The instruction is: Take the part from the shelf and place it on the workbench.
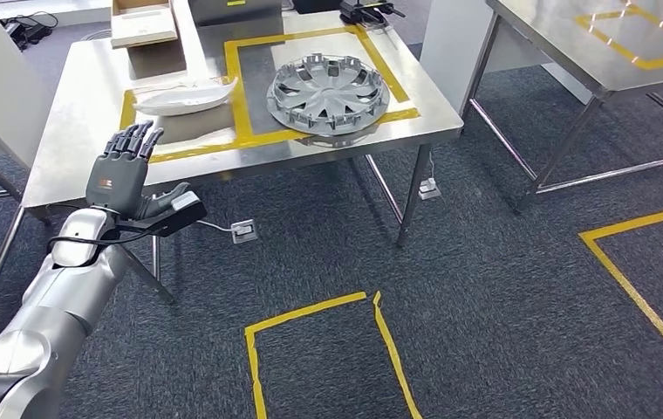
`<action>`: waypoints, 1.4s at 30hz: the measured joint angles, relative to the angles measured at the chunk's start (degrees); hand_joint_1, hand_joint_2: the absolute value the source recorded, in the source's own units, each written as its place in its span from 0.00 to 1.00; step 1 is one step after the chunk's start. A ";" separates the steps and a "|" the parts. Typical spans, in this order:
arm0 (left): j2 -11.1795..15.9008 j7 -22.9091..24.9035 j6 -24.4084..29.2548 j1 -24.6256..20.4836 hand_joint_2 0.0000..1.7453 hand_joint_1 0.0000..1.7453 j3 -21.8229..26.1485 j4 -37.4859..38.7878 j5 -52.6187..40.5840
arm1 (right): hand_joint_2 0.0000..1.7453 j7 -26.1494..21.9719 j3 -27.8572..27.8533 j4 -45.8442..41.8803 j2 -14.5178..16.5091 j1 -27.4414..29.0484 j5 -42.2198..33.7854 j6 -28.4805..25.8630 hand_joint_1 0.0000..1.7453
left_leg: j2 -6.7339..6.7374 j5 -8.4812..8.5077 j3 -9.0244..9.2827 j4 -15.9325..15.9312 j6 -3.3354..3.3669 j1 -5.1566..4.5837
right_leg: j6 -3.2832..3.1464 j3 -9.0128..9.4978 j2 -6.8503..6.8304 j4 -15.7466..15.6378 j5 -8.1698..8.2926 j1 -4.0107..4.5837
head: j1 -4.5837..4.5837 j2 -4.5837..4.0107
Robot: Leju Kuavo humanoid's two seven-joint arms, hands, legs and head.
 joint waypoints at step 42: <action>2.79 1.20 -4.02 1.72 0.00 0.00 -0.01 0.81 0.81 | 0.00 4.64 1.84 0.02 0.31 0.75 3.06 1.41 0.00 | -0.54 -3.47 1.27 2.26 -1.56 -0.01 | -0.47 1.64 0.25 -2.39 1.94 -0.52 | 0.01 0.00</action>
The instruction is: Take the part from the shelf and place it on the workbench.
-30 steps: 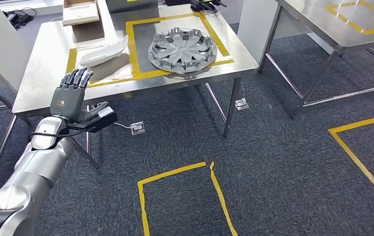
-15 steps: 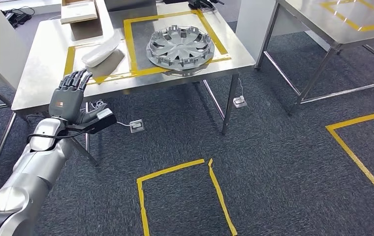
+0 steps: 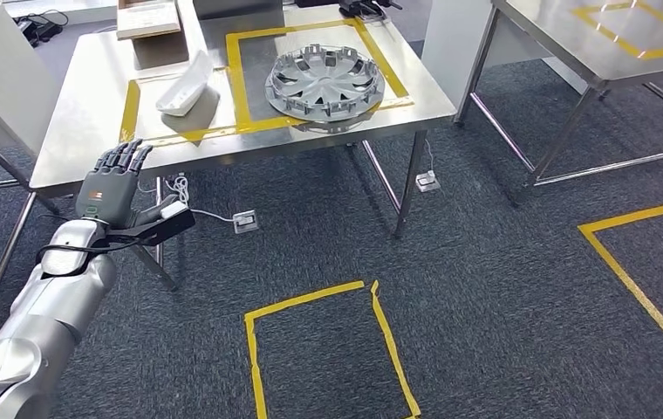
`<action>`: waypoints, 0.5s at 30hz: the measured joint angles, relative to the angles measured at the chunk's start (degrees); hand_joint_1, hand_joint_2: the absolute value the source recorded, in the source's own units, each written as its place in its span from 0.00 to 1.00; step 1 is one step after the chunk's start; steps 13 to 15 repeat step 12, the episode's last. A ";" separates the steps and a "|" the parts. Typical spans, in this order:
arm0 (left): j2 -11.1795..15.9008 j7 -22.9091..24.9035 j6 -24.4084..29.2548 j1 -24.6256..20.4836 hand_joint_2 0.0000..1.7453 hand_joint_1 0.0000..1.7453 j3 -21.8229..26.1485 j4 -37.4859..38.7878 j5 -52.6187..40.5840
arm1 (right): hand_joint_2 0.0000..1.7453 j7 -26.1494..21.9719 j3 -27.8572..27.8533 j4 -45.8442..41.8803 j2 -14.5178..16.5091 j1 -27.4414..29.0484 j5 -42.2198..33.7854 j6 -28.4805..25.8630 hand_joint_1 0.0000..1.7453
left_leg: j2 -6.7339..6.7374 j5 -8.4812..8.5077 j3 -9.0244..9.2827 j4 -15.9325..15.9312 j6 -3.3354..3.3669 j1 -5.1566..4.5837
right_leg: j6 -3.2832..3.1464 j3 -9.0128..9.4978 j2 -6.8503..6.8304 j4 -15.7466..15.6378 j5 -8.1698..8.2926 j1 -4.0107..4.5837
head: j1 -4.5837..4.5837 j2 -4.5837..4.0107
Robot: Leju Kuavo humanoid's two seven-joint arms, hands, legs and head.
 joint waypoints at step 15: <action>0.90 0.91 -5.17 0.32 1.00 0.00 0.25 0.50 2.51 | 0.00 0.72 0.52 0.00 0.34 0.02 -0.76 0.13 0.00 | -0.03 1.32 -0.03 -1.12 -0.78 0.09 | -0.90 -0.57 0.07 -0.30 0.60 0.17 | 0.00 0.00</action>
